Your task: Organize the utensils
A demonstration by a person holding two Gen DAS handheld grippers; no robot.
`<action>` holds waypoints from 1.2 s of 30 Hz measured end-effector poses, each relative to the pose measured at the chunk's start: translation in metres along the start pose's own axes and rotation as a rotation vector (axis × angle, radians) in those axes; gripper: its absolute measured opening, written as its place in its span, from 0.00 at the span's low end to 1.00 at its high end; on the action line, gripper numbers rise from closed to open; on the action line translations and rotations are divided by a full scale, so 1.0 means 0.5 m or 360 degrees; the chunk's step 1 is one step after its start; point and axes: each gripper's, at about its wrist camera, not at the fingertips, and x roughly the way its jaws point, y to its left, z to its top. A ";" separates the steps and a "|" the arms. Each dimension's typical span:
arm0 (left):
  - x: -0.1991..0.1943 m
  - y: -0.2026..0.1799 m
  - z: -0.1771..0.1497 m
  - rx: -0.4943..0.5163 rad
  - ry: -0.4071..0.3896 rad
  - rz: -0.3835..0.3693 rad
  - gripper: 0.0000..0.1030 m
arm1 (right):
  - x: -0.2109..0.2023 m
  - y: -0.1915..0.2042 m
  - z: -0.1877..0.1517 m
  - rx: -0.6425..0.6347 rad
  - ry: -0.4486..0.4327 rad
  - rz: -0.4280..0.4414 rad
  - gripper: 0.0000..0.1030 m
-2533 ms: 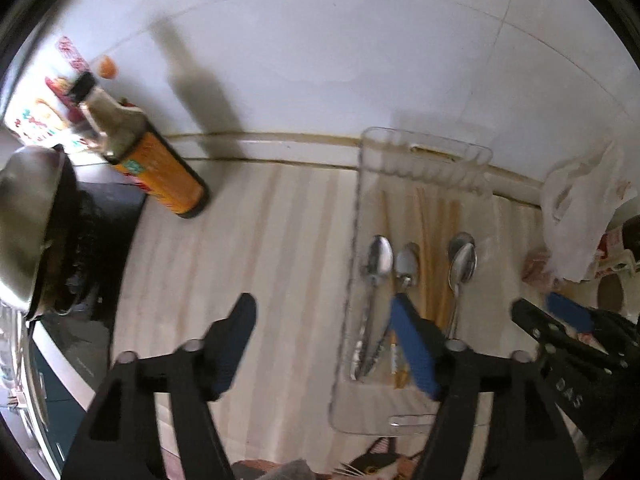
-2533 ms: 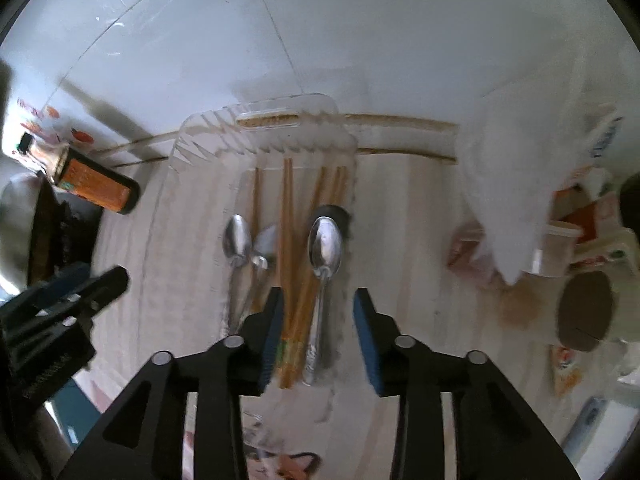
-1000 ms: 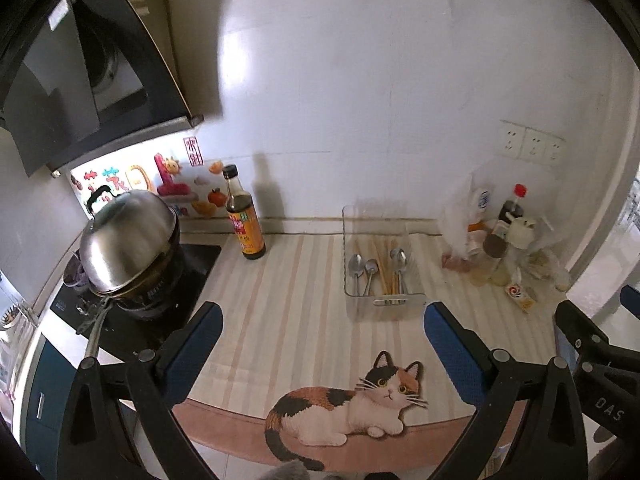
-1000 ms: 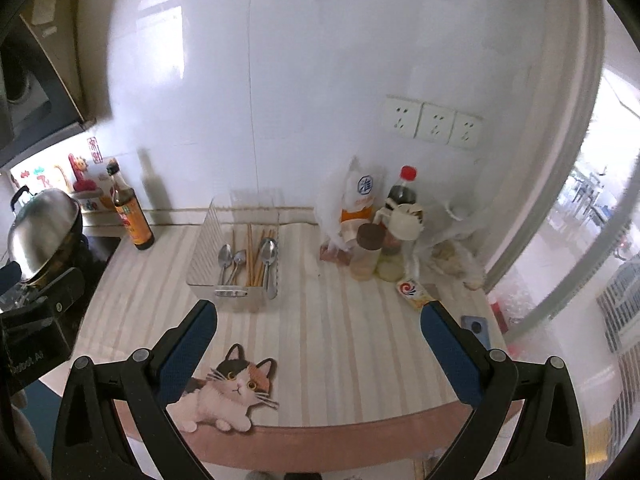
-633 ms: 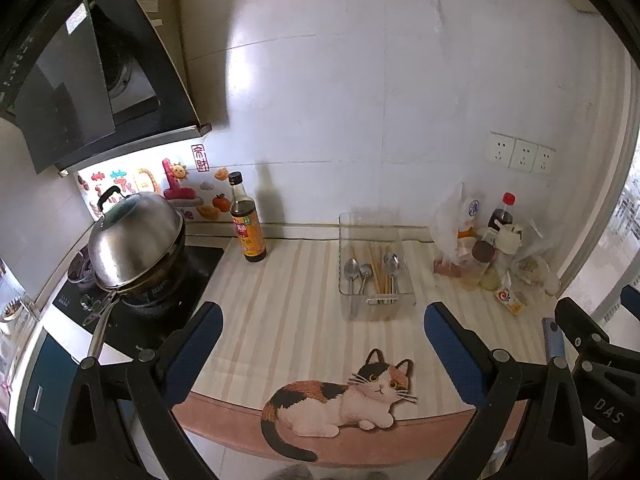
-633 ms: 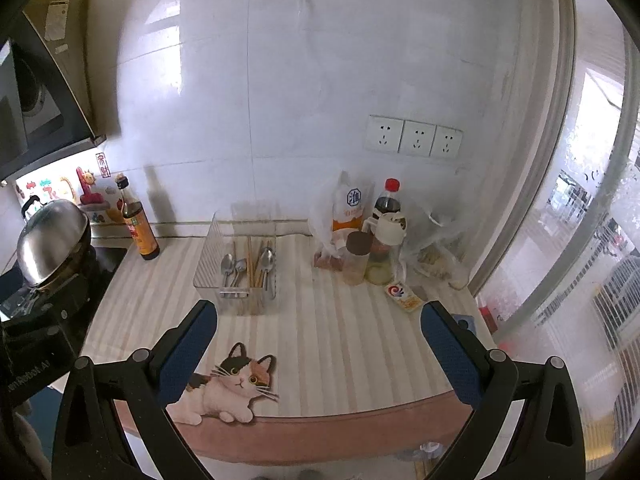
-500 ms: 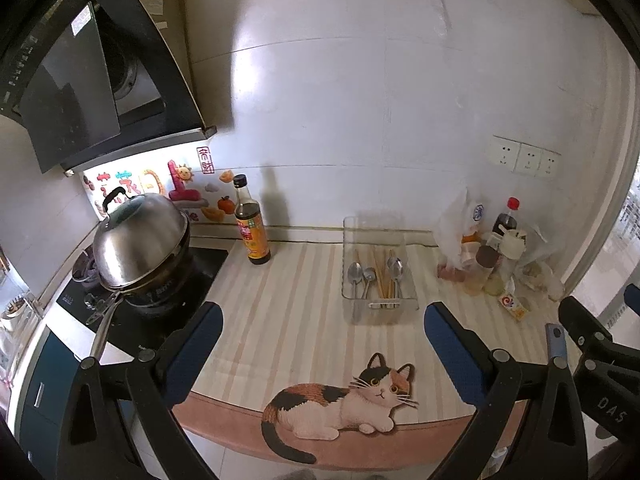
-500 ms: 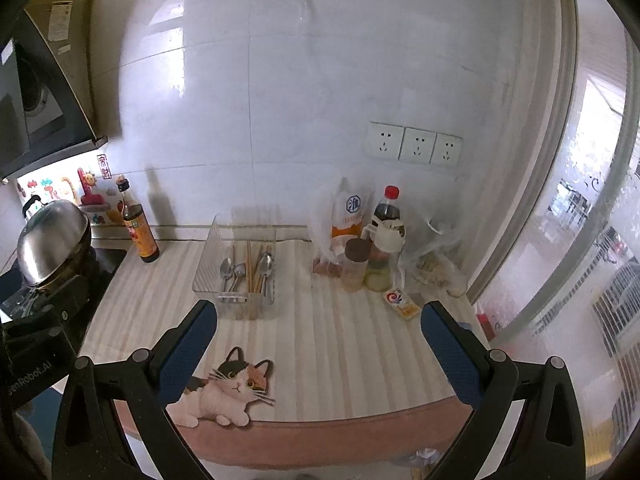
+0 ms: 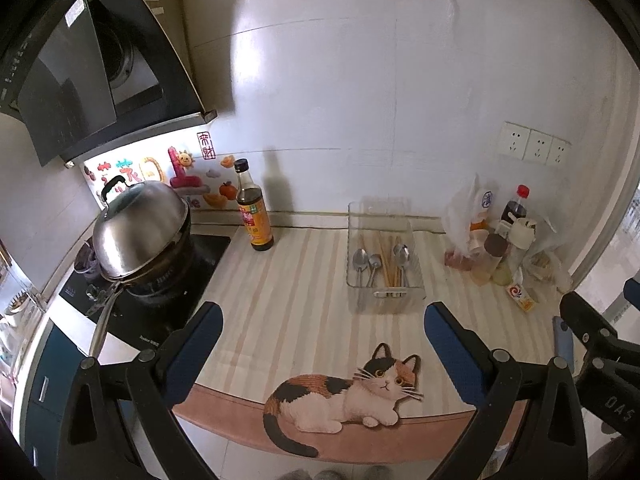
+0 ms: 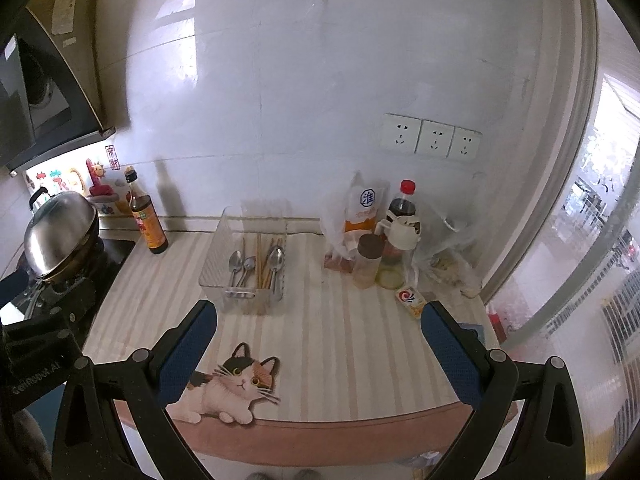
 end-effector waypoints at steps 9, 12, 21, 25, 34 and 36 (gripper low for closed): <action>0.012 0.005 -0.004 -0.0011 0.0033 0.0017 1.00 | 0.024 0.003 0.000 -0.0002 0.0045 0.0024 1.00; 0.017 0.005 -0.004 -0.0010 0.0044 0.0015 1.00 | 0.032 0.000 0.003 -0.0007 0.0063 0.0039 1.00; 0.024 0.001 -0.006 -0.0010 0.0054 0.0002 1.00 | 0.040 -0.004 0.003 -0.0011 0.0076 0.0037 1.00; 0.025 0.001 -0.007 -0.0007 0.0055 -0.0001 1.00 | 0.044 -0.006 0.003 -0.0014 0.0081 0.0036 1.00; 0.027 -0.003 -0.008 -0.0008 0.0055 -0.0009 1.00 | 0.045 -0.011 -0.001 -0.0016 0.0081 0.0030 1.00; 0.027 -0.003 -0.009 -0.0008 0.0055 -0.0007 1.00 | 0.043 -0.012 0.000 -0.0018 0.0083 0.0031 1.00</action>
